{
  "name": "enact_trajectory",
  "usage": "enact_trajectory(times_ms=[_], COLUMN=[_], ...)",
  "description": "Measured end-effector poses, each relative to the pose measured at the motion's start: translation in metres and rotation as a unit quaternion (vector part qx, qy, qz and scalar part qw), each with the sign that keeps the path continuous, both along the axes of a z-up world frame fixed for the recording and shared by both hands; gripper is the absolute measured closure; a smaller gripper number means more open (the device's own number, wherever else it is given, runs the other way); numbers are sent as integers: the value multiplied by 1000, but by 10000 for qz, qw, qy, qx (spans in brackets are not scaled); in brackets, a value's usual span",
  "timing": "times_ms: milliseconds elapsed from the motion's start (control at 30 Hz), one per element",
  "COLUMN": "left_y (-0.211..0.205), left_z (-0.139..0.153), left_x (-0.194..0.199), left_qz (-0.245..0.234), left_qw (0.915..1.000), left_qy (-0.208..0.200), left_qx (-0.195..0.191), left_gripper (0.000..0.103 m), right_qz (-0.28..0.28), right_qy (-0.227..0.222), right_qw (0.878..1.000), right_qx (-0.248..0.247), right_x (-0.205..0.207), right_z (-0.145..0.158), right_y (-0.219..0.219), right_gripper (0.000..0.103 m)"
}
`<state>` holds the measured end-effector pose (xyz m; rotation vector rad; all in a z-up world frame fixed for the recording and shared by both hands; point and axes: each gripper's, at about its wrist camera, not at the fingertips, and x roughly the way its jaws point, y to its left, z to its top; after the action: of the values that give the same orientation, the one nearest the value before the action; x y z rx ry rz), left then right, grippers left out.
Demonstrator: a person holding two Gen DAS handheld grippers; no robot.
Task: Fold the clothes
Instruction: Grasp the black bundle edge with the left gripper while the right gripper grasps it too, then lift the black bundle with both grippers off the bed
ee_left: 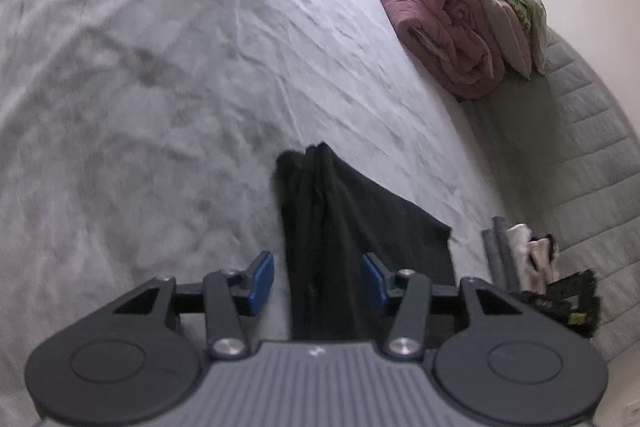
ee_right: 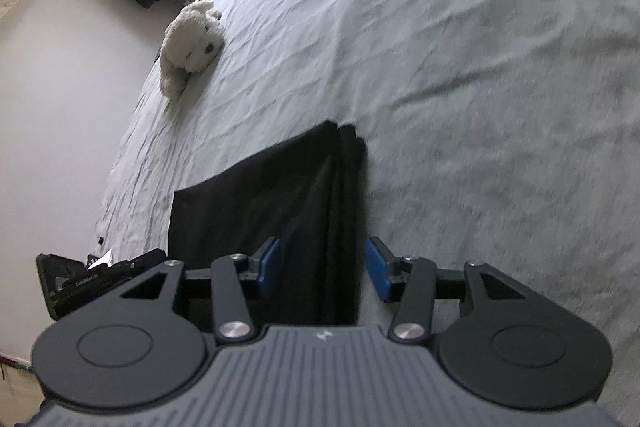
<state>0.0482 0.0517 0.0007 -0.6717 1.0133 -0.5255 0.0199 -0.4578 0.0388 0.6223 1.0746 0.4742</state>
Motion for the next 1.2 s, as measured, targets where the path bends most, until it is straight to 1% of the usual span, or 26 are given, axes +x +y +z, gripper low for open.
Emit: enact_trajectory(times_ms=[67,267,600,1000,1200], left_y=[1,-3,-9,-21,-25], left_z=[-4,-8,-11,-14,-16], left_x=[0,4,17,34,42], left_qz=[-25,-43,-48,-49,-39], left_qw=[9998,9996,9993,9989,9986], left_qy=[139,257,297,318,305], left_qx=[-142,-98,-216,-349,-430], left_gripper=[53,54,54,54,54], right_qz=[43,11,-29,-34,-130], right_qy=[45,132,177,99,66], right_qw=[10000,9996,9983,9961,9943], right_qx=[64,251,547,877,1060], right_x=[-2,-3,6,20,28], right_z=[-1,-8,-13,-20,-23], right_y=[-1,-5,-7,-7,-6], right_gripper=[52,52,52,52,53])
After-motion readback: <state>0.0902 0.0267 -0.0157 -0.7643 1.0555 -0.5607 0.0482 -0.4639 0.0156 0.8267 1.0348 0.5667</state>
